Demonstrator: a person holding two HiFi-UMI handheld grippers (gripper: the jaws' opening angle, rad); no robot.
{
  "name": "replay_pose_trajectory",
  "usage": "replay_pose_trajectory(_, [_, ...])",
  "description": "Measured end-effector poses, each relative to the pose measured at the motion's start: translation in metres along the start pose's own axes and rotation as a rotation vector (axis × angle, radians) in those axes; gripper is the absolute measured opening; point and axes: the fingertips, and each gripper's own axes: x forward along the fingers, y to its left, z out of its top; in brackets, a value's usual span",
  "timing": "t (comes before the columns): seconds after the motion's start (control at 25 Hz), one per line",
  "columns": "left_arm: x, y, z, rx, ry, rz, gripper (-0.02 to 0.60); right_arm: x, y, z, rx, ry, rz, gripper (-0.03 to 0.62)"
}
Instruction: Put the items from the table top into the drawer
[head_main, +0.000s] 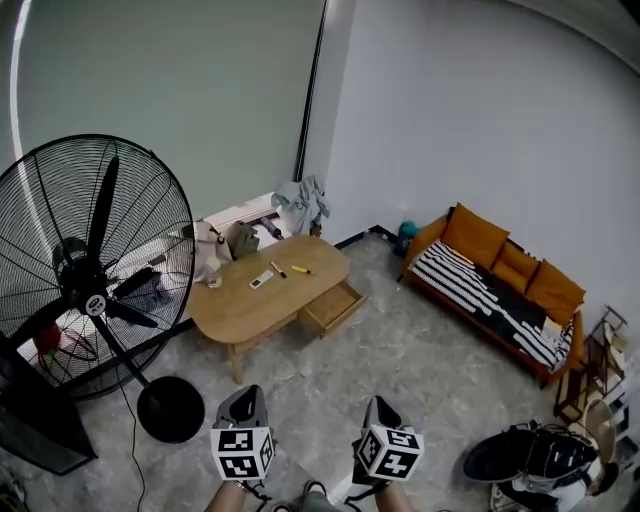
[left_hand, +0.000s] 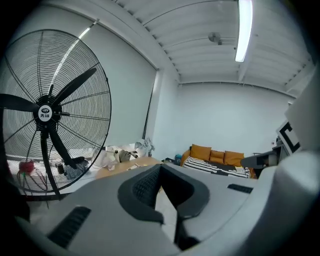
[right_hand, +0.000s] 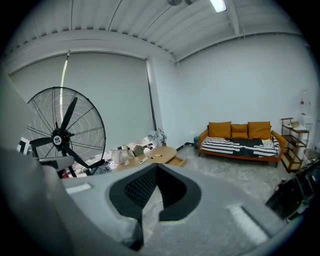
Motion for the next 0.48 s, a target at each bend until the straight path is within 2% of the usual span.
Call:
replay_pose_trajectory(0.28, [0.035,0.016,0.004,0.013,0.013,-0.001,-0.008,0.040,0.002,0.004,0.024,0.010,-0.003,0.005])
replay_pose_trajectory(0.48, [0.079,0.028,0.020,-0.005,0.006,0.026,-0.008,0.083,-0.006,0.031,0.022,0.001,0.008,0.005])
